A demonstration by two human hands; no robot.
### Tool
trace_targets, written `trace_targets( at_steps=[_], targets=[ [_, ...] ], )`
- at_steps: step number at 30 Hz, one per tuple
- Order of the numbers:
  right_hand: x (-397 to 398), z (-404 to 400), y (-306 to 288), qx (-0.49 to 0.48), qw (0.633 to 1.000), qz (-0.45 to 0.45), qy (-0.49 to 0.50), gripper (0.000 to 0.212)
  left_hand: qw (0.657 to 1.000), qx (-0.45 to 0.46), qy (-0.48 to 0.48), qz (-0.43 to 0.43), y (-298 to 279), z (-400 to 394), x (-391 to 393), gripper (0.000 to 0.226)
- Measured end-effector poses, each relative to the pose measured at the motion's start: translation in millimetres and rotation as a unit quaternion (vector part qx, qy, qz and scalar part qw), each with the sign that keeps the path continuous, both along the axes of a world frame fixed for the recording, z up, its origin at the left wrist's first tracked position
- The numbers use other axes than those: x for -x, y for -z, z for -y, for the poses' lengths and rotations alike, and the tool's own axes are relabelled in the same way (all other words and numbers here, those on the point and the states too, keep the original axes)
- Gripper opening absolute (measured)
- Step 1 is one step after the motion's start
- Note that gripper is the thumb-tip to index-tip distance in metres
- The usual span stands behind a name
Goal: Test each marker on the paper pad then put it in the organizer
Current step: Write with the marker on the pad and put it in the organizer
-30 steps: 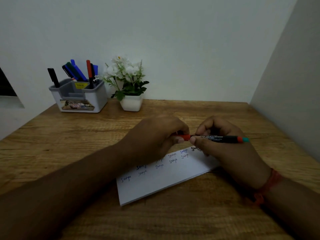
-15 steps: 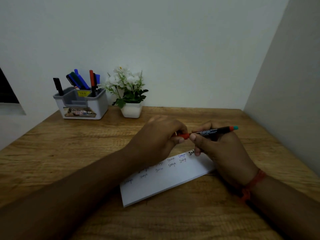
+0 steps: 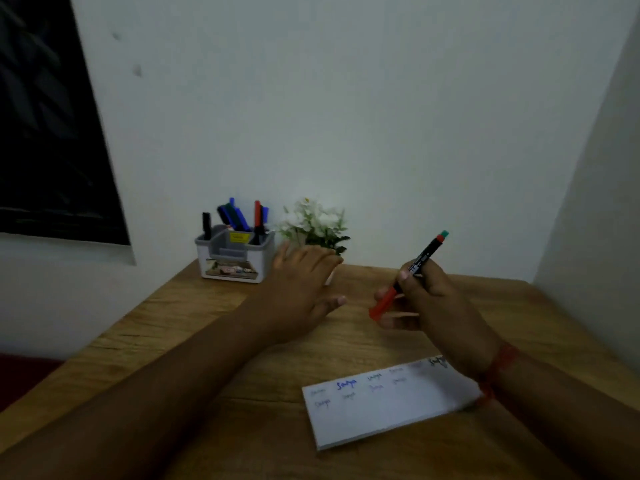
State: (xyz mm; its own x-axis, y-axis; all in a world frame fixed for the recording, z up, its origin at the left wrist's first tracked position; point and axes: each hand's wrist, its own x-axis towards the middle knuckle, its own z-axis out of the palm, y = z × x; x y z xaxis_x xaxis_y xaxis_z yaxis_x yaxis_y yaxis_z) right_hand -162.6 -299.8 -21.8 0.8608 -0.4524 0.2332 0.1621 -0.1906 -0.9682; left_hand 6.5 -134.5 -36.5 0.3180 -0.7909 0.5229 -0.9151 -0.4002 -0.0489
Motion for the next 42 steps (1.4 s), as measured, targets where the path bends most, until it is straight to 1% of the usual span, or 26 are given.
trace_targets(
  at_steps=[5,7,9,12,15,17,20,24,27,29,31,35,37,42],
  targets=[
    [-54,-32,-3,0.071,0.994,-0.07,-0.051,0.012,0.99,-0.052,-0.13,0.003,13,-69,-40,0.087],
    [-80,-46,-9,0.131,0.986,-0.089,-0.05,0.009,0.983,-0.05,-0.176,0.005,16,-94,-56,0.09],
    [-110,-59,-17,0.217,0.971,-0.093,-0.031,0.007,0.975,-0.048,-0.215,0.007,20,-114,-69,0.089],
    [-157,-74,-35,0.356,0.931,-0.076,0.03,0.012,0.965,-0.041,-0.26,0.006,27,-134,-79,0.087],
    [-198,-92,-56,0.427,0.9,-0.053,0.065,0.021,0.96,-0.026,-0.279,-0.011,32,-141,-80,0.085],
    [-222,-103,-67,0.485,0.869,-0.065,0.07,0.025,0.959,-0.016,-0.28,-0.029,32,-142,-81,0.084],
    [-250,-116,-79,0.56,0.82,-0.093,0.075,0.028,0.961,-0.014,-0.276,-0.029,32,-139,-80,0.084],
    [-276,-128,-90,0.603,0.787,-0.116,0.06,0.026,0.963,-0.004,-0.268,-0.038,34,-136,-82,0.085],
    [-284,-139,-95,0.621,0.774,-0.116,0.046,0.024,0.964,0.007,-0.263,-0.044,36,-136,-85,0.085],
    [-288,-145,-94,0.62,0.777,-0.102,0.036,0.018,0.964,0.018,-0.26,-0.043,36,-137,-86,0.085],
    [-292,-150,-91,0.607,0.79,-0.084,0.031,0.014,0.963,0.019,-0.265,-0.043,37,-137,-87,0.084],
    [-301,-156,-84,0.592,0.802,-0.078,0.021,0.026,0.961,0.015,-0.273,-0.041,38,-136,-87,0.083],
    [-304,-154,-80,0.582,0.81,-0.073,0.025,0.029,0.961,0.017,-0.272,-0.038,39,-136,-88,0.083],
    [-284,-143,-78,0.581,0.813,-0.015,0.042,0.02,0.962,0.007,-0.272,-0.034,37,-136,-85,0.083]
  ],
)
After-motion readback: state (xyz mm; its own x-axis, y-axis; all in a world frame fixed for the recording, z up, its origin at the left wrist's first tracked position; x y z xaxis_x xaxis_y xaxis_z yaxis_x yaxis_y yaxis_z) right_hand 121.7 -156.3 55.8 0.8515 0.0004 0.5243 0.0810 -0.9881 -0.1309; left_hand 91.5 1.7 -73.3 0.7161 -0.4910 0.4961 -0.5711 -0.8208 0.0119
